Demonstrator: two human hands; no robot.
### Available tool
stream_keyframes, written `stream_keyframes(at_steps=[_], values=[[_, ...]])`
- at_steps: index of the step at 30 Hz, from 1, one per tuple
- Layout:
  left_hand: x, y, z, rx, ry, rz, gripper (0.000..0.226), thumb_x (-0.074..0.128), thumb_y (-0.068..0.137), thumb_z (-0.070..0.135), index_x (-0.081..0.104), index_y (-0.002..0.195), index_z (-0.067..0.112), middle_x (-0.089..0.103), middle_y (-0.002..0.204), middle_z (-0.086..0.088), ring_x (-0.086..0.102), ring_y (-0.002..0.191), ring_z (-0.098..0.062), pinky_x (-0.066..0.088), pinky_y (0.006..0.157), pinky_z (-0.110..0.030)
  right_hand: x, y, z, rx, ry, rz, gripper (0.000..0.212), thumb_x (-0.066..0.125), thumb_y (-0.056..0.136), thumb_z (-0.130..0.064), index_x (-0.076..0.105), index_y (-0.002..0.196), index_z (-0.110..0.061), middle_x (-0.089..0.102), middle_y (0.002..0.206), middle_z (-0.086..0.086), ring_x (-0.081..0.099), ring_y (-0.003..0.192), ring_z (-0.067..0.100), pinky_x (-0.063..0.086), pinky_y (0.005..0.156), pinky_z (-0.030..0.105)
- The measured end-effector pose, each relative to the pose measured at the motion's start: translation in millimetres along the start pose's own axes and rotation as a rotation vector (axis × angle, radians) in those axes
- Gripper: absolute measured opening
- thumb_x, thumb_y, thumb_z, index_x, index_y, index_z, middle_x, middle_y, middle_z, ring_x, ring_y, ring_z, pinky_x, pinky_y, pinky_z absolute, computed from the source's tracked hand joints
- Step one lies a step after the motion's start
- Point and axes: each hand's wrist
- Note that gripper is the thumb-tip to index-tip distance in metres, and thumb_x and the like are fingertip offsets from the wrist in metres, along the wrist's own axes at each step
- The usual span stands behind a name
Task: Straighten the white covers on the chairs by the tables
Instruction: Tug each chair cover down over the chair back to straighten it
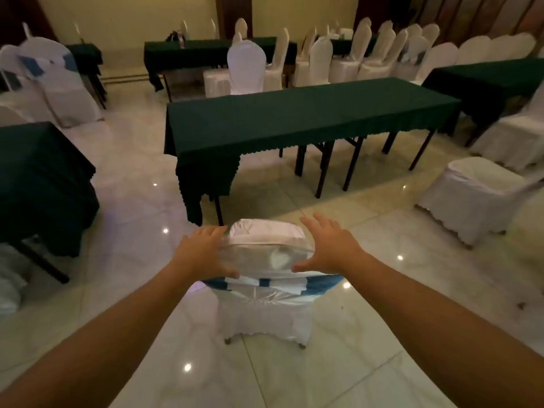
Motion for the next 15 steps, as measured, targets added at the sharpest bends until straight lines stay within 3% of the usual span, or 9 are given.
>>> stream_keyframes(at_steps=[4, 7, 11, 15], values=[[17, 9, -21, 0.005, -0.011, -0.06, 0.092, 0.082, 0.058, 0.067, 0.044, 0.133, 0.029, 0.056, 0.125, 0.0, 0.055, 0.106, -0.024, 0.053, 0.09, -0.043, 28, 6, -13, 0.107, 0.032, -0.054, 0.097, 0.082, 0.06, -0.064, 0.039, 0.138, -0.028, 0.048, 0.129, 0.003, 0.049, 0.113, 0.026, 0.049, 0.085, 0.041], [29, 17, -26, 0.011, -0.031, -0.023, 0.083, 0.087, 0.062, 0.055, 0.048, 0.129, 0.025, 0.057, 0.123, -0.002, 0.057, 0.103, -0.025, 0.054, 0.085, -0.042, 43, 10, -16, 0.117, 0.014, -0.034, 0.066, 0.084, 0.069, -0.047, 0.045, 0.115, -0.023, 0.052, 0.106, 0.003, 0.047, 0.092, 0.022, 0.04, 0.07, 0.035], [37, 23, -31, 0.006, -0.072, -0.002, 0.075, 0.089, 0.065, 0.045, 0.052, 0.125, 0.023, 0.06, 0.12, -0.003, 0.059, 0.101, -0.026, 0.053, 0.082, -0.04, 52, 18, -16, 0.11, -0.029, -0.014, 0.058, 0.081, 0.074, -0.035, 0.043, 0.116, -0.02, 0.051, 0.107, 0.005, 0.042, 0.088, 0.023, 0.036, 0.067, 0.033], [37, 31, -30, -0.007, -0.097, 0.056, 0.046, 0.081, 0.081, 0.033, 0.058, 0.12, 0.024, 0.067, 0.112, -0.005, 0.064, 0.094, -0.025, 0.052, 0.085, -0.037, 55, 29, -10, 0.079, -0.084, -0.003, 0.046, 0.077, 0.08, -0.028, 0.046, 0.112, -0.017, 0.056, 0.104, 0.007, 0.046, 0.083, 0.026, 0.034, 0.064, 0.033]])
Point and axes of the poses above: each hand's wrist, its own y-axis towards the middle knuckle, its own x-axis out of the palm, z = x × y
